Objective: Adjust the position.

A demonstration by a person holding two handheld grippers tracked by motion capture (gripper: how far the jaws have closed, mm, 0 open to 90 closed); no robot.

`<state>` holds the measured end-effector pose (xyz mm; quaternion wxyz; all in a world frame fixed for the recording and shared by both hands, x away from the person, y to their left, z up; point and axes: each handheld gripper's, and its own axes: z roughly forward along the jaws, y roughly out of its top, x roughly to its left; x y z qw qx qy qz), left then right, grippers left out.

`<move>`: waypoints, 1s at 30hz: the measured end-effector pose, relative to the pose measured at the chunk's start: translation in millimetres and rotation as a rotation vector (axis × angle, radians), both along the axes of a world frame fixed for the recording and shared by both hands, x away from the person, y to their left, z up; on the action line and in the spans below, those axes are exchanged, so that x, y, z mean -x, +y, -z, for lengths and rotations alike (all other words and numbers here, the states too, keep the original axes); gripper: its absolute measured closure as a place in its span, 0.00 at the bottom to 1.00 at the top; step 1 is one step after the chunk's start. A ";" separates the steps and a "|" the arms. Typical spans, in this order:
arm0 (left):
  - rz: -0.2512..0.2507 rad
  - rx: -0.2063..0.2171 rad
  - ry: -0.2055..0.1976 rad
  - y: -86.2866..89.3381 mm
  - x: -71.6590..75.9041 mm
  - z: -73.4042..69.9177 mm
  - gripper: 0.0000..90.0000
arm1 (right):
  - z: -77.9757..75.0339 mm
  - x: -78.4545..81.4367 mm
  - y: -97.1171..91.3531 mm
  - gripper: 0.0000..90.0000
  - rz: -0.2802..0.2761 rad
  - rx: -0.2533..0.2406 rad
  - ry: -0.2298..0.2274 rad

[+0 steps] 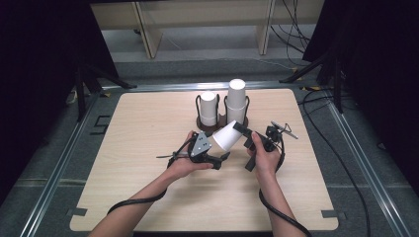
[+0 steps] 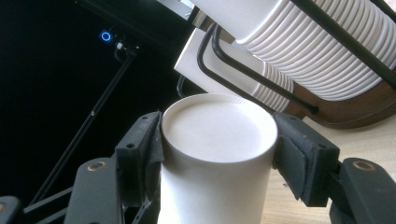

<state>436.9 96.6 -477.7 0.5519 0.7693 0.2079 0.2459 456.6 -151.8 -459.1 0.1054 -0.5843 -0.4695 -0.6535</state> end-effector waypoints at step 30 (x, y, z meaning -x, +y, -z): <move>0.019 -0.008 -0.028 -3.7 -5.6 -0.8 0.20 | 3.8 -1.4 0.2 0.39 0.008 -0.029 -0.003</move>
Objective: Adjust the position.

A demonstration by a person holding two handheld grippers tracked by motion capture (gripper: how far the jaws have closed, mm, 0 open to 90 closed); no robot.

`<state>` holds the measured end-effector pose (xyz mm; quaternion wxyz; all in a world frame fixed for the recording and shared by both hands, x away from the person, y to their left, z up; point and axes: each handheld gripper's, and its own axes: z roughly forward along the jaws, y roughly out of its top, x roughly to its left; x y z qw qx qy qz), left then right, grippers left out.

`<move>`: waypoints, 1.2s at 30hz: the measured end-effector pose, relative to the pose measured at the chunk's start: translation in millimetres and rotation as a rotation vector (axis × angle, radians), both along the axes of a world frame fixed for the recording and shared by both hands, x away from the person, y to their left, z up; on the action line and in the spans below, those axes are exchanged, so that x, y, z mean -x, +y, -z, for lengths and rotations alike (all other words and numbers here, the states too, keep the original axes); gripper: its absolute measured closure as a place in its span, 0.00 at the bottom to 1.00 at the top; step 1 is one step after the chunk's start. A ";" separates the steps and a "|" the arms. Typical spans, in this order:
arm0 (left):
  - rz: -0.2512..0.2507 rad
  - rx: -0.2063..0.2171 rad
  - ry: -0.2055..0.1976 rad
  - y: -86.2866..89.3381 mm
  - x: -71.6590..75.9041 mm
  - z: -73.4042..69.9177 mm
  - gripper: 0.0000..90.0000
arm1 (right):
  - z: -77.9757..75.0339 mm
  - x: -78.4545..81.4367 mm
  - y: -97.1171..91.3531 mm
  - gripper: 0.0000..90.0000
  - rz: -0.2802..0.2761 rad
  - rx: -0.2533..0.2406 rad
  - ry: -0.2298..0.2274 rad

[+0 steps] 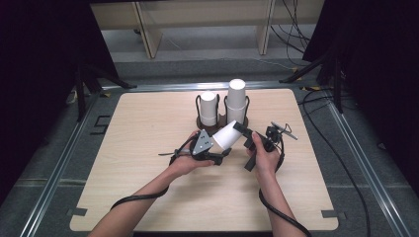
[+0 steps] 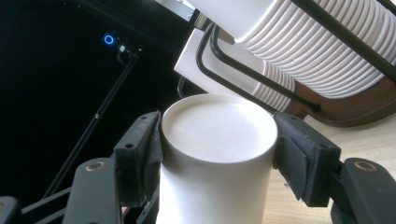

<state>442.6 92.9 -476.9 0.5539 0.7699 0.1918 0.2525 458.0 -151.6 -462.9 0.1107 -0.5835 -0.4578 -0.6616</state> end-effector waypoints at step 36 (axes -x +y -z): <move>0.045 0.053 0.029 20.8 0.9 -3.1 0.31 | -7.3 1.1 -3.2 0.35 0.039 0.086 -0.083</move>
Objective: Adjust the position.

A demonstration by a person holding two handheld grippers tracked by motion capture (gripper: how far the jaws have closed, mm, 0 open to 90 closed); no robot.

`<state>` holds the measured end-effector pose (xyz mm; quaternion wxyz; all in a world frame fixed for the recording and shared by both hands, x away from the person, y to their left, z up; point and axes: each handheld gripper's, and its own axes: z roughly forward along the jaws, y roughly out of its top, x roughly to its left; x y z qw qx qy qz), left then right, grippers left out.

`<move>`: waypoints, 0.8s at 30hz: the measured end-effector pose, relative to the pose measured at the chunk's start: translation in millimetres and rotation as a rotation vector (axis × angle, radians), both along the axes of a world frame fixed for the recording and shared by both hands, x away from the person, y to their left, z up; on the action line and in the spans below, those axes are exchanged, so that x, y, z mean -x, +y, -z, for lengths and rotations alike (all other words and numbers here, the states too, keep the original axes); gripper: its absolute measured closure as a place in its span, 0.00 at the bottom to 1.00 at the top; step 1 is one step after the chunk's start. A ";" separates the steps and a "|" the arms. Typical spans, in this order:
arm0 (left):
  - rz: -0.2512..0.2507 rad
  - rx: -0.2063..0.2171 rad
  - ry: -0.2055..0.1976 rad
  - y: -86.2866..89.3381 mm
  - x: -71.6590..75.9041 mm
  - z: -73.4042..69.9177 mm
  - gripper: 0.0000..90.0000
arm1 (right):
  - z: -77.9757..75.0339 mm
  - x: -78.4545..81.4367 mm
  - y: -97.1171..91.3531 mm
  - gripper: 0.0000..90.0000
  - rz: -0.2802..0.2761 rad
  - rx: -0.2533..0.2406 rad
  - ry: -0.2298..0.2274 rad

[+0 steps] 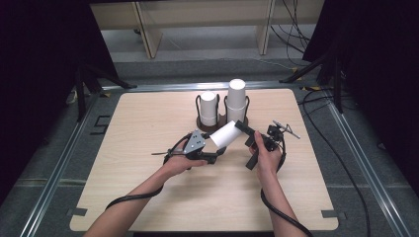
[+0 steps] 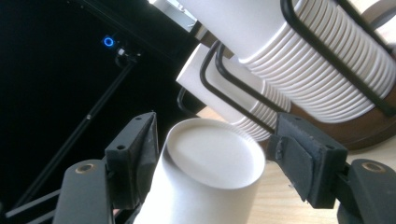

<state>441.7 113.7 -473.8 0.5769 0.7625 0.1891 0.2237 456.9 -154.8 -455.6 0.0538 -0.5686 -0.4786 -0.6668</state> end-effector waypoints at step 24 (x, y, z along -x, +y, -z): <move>0.145 -0.125 0.036 45.8 -6.9 -18.2 0.33 | -3.1 4.3 -20.4 0.33 0.023 0.361 -0.163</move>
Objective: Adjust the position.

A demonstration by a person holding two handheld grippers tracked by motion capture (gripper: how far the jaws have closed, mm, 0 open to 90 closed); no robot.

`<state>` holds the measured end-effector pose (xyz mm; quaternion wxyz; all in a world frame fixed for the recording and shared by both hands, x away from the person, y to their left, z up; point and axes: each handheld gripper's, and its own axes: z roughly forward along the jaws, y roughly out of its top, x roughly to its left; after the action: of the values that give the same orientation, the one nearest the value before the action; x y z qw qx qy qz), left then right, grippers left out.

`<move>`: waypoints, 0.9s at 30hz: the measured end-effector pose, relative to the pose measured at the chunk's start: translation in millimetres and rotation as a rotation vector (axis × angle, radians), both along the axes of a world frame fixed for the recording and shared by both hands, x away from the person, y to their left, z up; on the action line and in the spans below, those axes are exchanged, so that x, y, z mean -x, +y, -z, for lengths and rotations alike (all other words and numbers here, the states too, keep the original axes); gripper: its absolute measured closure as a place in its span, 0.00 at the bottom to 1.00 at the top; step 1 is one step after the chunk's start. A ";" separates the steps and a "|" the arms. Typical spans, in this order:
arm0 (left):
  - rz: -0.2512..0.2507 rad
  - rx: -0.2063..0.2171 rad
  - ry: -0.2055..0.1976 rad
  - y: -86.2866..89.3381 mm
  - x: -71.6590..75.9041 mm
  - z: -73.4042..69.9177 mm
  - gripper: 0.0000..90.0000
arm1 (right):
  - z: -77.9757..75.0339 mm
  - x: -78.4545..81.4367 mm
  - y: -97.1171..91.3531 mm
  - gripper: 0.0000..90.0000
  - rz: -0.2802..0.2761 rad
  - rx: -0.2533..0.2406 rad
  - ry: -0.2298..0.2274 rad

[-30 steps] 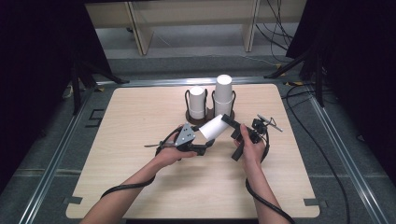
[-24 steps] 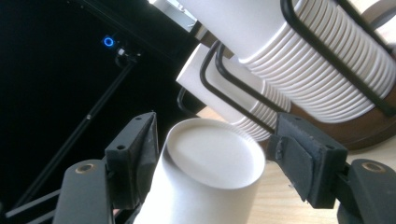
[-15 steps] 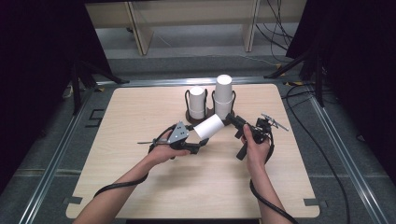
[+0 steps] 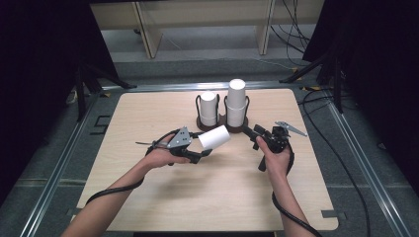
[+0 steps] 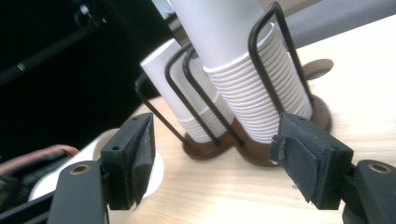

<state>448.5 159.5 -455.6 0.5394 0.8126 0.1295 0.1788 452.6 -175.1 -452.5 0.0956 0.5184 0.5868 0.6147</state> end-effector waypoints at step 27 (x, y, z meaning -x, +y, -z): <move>0.087 -0.126 0.002 22.7 5.1 -18.6 0.33 | 4.2 14.8 -1.4 0.31 -0.088 0.334 -0.084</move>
<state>443.4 182.2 -437.1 0.4942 0.8500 0.0834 0.1622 437.8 -176.5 -456.7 0.1778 0.4431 0.6985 0.5331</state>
